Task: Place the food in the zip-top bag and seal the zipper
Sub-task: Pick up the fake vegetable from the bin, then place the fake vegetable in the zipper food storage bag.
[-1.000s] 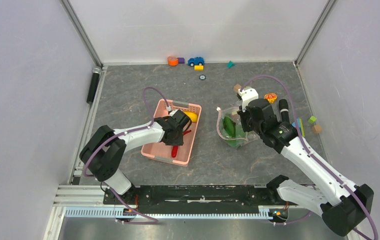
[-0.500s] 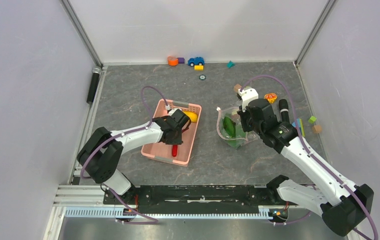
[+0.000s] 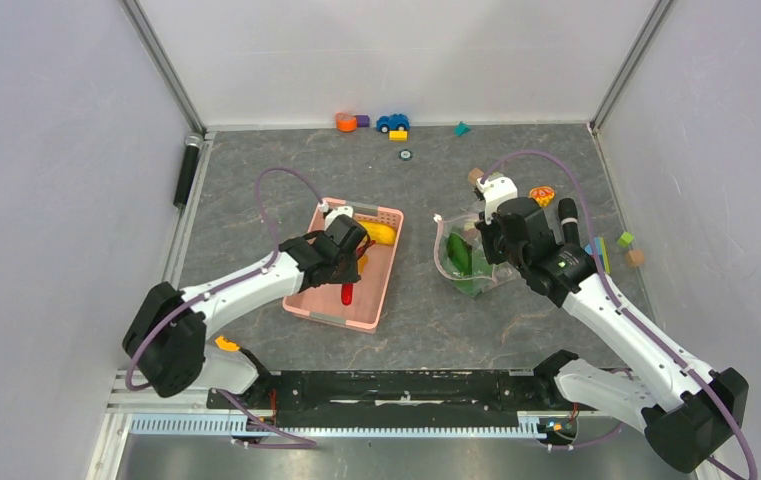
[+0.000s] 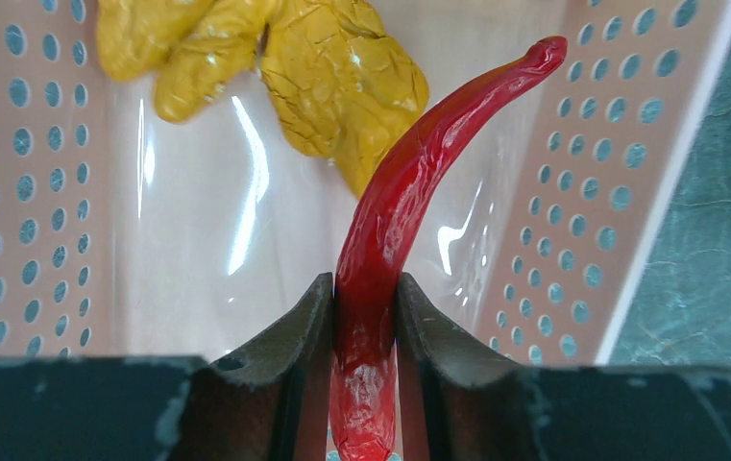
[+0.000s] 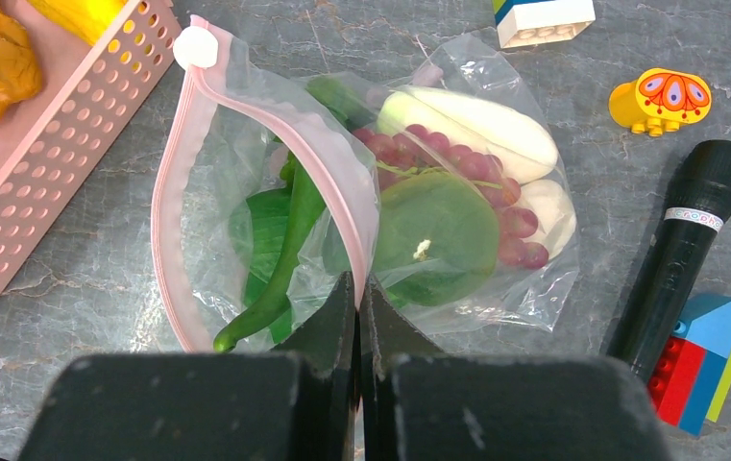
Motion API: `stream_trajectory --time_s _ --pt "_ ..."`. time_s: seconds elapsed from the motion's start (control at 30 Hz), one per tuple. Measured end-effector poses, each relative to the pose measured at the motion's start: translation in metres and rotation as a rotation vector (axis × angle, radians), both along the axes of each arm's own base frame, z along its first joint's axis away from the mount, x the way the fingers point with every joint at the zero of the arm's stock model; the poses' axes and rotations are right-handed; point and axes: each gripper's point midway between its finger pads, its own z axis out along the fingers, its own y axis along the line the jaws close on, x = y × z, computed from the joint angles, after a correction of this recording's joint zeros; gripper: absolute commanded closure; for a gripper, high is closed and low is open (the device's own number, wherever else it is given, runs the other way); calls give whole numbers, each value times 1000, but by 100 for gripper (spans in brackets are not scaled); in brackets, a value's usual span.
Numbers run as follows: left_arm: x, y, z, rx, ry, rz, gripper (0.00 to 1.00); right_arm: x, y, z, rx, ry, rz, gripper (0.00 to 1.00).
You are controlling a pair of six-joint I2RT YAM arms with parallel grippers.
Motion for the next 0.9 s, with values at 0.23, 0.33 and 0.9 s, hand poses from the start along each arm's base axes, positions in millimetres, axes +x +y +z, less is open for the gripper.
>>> stream_trajectory --time_s 0.23,0.33,0.9 --pt "1 -2 27 -63 -65 -3 98 -1 0 1 4 -2 4 100" --pt "-2 -6 38 -105 -78 -33 98 -2 3 2 16 -3 16 100" --pt "-73 -109 97 -562 78 -500 98 -10 22 14 104 -20 117 100"
